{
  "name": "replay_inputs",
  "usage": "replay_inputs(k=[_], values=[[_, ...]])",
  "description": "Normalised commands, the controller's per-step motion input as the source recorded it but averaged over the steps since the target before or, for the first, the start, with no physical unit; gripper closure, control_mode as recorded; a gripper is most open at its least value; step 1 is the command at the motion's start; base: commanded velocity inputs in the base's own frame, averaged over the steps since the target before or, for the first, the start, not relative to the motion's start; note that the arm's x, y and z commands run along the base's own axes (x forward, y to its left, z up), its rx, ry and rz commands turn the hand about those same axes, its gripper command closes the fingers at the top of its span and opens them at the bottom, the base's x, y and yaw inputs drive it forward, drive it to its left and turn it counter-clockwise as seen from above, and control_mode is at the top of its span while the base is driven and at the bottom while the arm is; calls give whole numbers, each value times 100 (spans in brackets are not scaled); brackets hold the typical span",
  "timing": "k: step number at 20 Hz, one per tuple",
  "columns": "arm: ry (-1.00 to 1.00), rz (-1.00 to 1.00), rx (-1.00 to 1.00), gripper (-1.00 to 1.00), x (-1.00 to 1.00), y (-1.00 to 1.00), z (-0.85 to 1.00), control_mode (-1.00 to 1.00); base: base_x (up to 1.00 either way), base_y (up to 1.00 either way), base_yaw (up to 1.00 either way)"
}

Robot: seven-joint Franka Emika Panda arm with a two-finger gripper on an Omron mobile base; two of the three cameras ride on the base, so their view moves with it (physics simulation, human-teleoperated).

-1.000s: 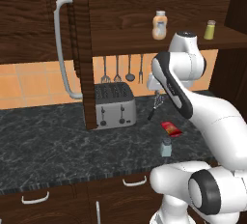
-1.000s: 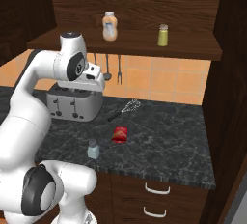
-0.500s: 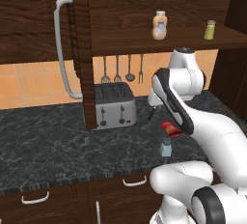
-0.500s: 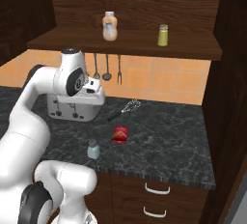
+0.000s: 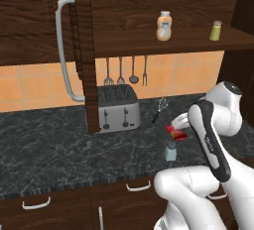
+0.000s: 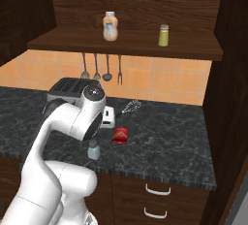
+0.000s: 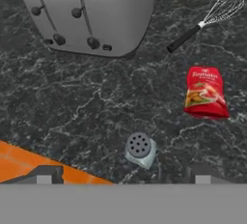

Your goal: Put the shaker and condiment bottle from the counter next to their counterparts in the cabinet.

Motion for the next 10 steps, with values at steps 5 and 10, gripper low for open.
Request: replay_inputs(k=[5,10], values=[[-1,22,20,-100,3,-20,-36,-100,0,0,0],[0,20,26,-100,8,-18,-22,-100,0,0,0]])
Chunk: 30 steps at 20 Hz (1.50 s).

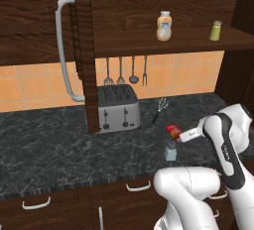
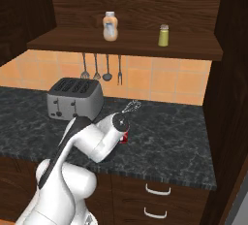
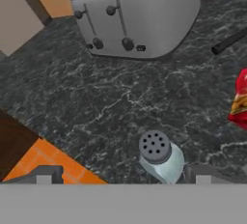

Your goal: Put the shaker and condiment bottle from the counter next to their counterparts in the cabinet.

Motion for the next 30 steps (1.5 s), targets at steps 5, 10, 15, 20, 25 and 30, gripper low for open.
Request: replay_inputs(k=[5,10,15,20,25,30], values=[[0,27,32,-100,13,-21,-22,-100,0,0,0],[-1,4,2,-100,0,-3,-2,-100,0,0,0],[-16,18,0,-100,0,-6,-2,-100,0,0,0],[-6,6,-1,-100,0,-3,-1,-100,0,0,0],[-21,14,0,-100,0,0,-13,-100,0,0,0],[-15,11,-3,-100,0,-1,-9,-100,0,0,0]])
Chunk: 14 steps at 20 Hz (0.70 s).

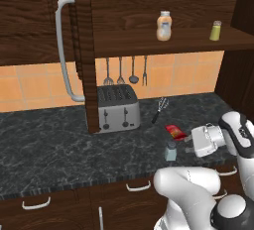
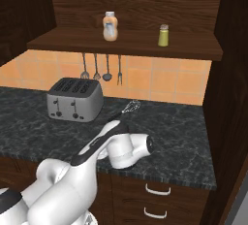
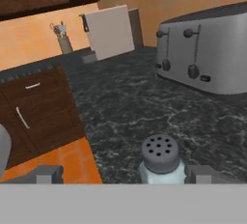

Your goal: Put the shaker and condiment bottle from the counter next to their counterparts in the cabinet.

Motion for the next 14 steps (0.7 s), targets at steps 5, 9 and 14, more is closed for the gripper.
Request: replay_inputs(k=[5,9,14], values=[[-11,7,0,-100,0,0,-6,-100,0,0,0],[-5,7,0,-100,1,0,-3,-100,0,0,0],[0,-4,0,-100,15,6,-5,-100,0,0,0]])
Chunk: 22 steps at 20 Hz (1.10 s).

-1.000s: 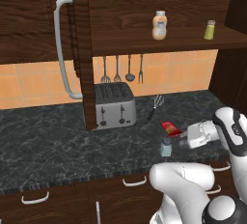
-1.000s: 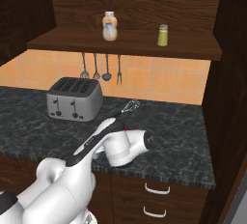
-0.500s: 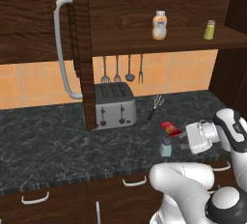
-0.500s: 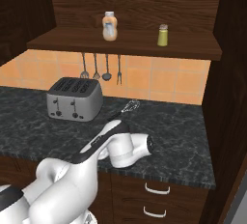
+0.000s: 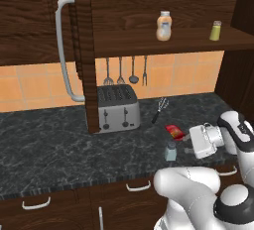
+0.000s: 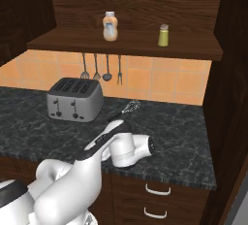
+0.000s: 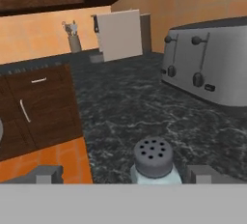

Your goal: Put the shaker and condiment bottle from the counter next to their counterparts in the cabinet.

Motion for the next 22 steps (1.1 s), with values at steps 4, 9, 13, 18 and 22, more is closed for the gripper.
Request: replay_inputs(k=[4,9,13,18,22], values=[[0,-7,0,-100,15,28,-14,-100,0,0,0],[0,-1,0,-100,0,11,-11,-100,0,0,0],[0,0,0,-100,0,16,-16,-100,0,0,0],[0,0,0,-100,2,6,-12,-100,0,0,0],[0,0,1,-100,11,-1,-1,-100,0,0,0]])
